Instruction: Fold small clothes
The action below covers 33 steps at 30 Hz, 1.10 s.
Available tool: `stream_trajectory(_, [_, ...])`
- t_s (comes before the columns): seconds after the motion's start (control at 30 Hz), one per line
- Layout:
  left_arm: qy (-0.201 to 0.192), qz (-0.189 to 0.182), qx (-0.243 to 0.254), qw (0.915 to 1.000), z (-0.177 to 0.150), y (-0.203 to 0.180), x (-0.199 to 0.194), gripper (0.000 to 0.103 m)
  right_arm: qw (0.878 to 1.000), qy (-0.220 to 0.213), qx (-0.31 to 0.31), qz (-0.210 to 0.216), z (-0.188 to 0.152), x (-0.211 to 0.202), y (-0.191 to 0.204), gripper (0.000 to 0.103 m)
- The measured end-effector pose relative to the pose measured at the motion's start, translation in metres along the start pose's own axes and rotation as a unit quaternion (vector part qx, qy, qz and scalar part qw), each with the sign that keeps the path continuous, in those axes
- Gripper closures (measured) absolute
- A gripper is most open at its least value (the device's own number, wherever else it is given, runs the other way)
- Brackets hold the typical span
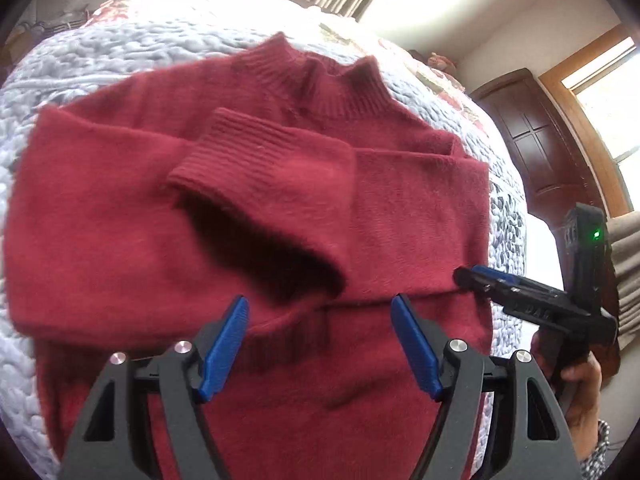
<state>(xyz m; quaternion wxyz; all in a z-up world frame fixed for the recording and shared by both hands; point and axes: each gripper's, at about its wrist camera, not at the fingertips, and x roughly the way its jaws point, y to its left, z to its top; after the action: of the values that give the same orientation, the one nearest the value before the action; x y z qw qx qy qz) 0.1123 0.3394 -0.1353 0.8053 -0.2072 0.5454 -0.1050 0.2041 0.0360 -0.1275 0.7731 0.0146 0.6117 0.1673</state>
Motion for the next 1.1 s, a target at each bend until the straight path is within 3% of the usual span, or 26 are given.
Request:
stream_trajectory(0.07, [-0.024, 0.044, -0.018, 0.9986, 0.002, 0.028, -0.025, 0.029, 1.000, -0.007, -0.025, 0.008, 0.005, -0.007, 0.022, 0.039])
stream_trajectory(0.17, [-0.057, 0.139, -0.041, 0.9878, 0.019, 0.068, -0.047, 0.029, 0.998, -0.011, -0.065, 0.020, 0.016, -0.006, 0.064, 0.039])
stream_trajectory(0.23, [-0.061, 0.165, -0.048, 0.9833, 0.032, 0.087, -0.048, 0.029, 0.995, -0.009, -0.095, 0.022, 0.026, 0.003, 0.092, 0.039])
stream_trajectory(0.3, [-0.052, 0.182, -0.052, 0.9806, 0.043, 0.104, -0.044, 0.030, 0.992, -0.007, -0.127, 0.014, 0.031, 0.013, 0.124, 0.039])
stream_trajectory(0.47, [-0.010, 0.173, -0.063, 0.9827, 0.043, 0.134, -0.021, 0.034, 0.985, 0.021, -0.169, 0.027, 0.041, 0.046, 0.174, 0.039])
stream_trajectory(0.57, [-0.008, 0.169, -0.059, 0.9838, 0.041, 0.139, -0.015, 0.034, 0.982, 0.032, -0.188, -0.003, 0.046, 0.069, 0.186, 0.038])
stream_trajectory(0.6, [-0.007, 0.169, -0.057, 0.9839, 0.040, 0.140, -0.014, 0.034, 0.981, 0.035, -0.192, -0.014, 0.047, 0.076, 0.187, 0.044])
stream_trajectory(0.63, [-0.006, 0.168, -0.056, 0.9841, 0.040, 0.141, -0.013, 0.033, 0.979, 0.036, -0.197, -0.027, 0.047, 0.081, 0.187, 0.058])
stream_trajectory(0.7, [-0.005, 0.166, -0.058, 0.9845, 0.041, 0.143, -0.012, 0.033, 0.978, 0.032, -0.202, -0.045, 0.049, 0.084, 0.183, 0.073])
stream_trajectory(0.73, [-0.006, 0.163, -0.058, 0.9848, 0.042, 0.143, -0.011, 0.032, 0.980, 0.029, -0.193, -0.035, 0.051, 0.081, 0.179, 0.080])
stream_trajectory(0.8, [-0.007, 0.161, -0.058, 0.9852, 0.041, 0.142, -0.010, 0.032, 0.988, 0.022, -0.154, -0.004, 0.055, 0.069, 0.161, 0.083])
stream_trajectory(0.9, [-0.010, 0.161, -0.057, 0.9853, 0.042, 0.143, -0.009, 0.031, 0.996, 0.005, -0.058, 0.060, 0.053, 0.047, 0.121, 0.082])
stream_trajectory(0.97, [-0.011, 0.163, -0.054, 0.9851, 0.043, 0.142, -0.006, 0.030, 0.995, 0.005, 0.015, 0.094, 0.047, 0.041, 0.085, 0.077])
stream_trajectory(1.03, [-0.012, 0.166, -0.049, 0.9848, 0.043, 0.140, -0.002, 0.028, 0.993, 0.011, 0.064, 0.103, 0.034, 0.041, 0.056, 0.053])
stream_trajectory(1.1, [-0.012, 0.171, -0.045, 0.9841, 0.042, 0.136, 0.000, 0.028, 0.992, 0.009, 0.081, 0.094, 0.021, 0.037, 0.038, 0.051])
